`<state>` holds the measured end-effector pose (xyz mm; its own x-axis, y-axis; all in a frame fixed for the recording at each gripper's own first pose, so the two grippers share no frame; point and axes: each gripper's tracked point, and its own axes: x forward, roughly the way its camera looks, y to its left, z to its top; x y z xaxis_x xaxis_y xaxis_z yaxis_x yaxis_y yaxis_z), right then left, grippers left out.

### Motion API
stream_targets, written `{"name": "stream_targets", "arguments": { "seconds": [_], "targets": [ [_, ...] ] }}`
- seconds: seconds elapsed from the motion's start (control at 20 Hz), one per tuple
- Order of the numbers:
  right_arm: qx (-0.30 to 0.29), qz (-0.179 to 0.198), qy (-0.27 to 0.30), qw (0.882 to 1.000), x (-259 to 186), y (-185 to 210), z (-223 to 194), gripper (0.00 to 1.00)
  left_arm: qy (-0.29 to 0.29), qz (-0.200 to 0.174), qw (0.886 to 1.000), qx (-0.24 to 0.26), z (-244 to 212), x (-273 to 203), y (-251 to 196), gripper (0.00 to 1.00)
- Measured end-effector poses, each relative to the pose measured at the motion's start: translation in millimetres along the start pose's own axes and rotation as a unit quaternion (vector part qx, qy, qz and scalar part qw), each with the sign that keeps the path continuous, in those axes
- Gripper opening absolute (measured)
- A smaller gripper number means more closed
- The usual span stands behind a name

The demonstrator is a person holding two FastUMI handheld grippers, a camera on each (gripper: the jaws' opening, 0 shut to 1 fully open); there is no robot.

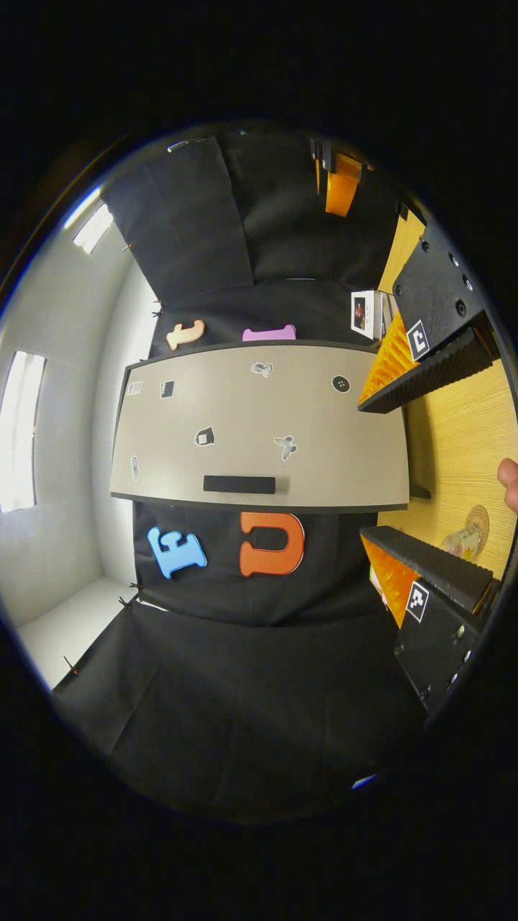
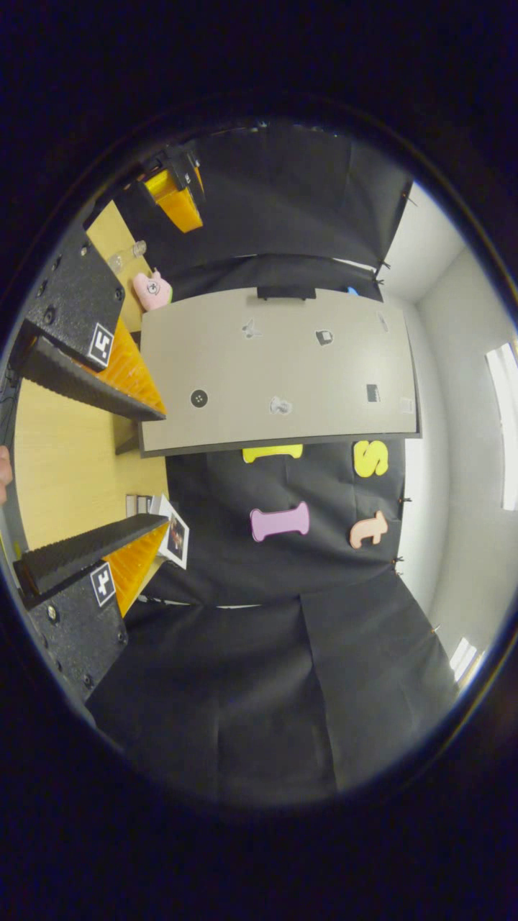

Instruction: Open the cabinet door with the right hand, grasp the bottle in the cabinet with the left hand and place it on the coaster, then close the cabinet door with the right hand.

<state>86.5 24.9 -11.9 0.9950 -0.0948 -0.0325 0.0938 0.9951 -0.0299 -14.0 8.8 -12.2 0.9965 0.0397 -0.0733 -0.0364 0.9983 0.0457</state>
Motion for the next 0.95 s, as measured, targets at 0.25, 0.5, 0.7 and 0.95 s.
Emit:
{"name": "stream_targets", "arguments": {
  "seconds": [0.25,0.5,0.7,0.95],
  "targets": [
    [0.0,0.01,-0.005,1.0,2.3,5.9,6.4,0.84,0.001,0.008,1.0,-0.001,1.0,0.8,2.1,0.95],
    [-0.001,0.021,-0.007,1.0,5.3,15.4,7.1,0.84,0.002,0.013,1.0,-0.001,1.6,1.0,3.1,0.95],
    [-0.003,0.027,-0.003,1.0,6.9,21.6,4.8,0.84,0.003,0.014,1.0,-0.003,1.2,3.1,3.4,0.95],
    [-0.003,0.028,-0.009,1.0,8.4,22.5,6.8,0.84,0.001,0.012,1.0,-0.002,2.9,2.3,2.0,0.95]
  ]
}}
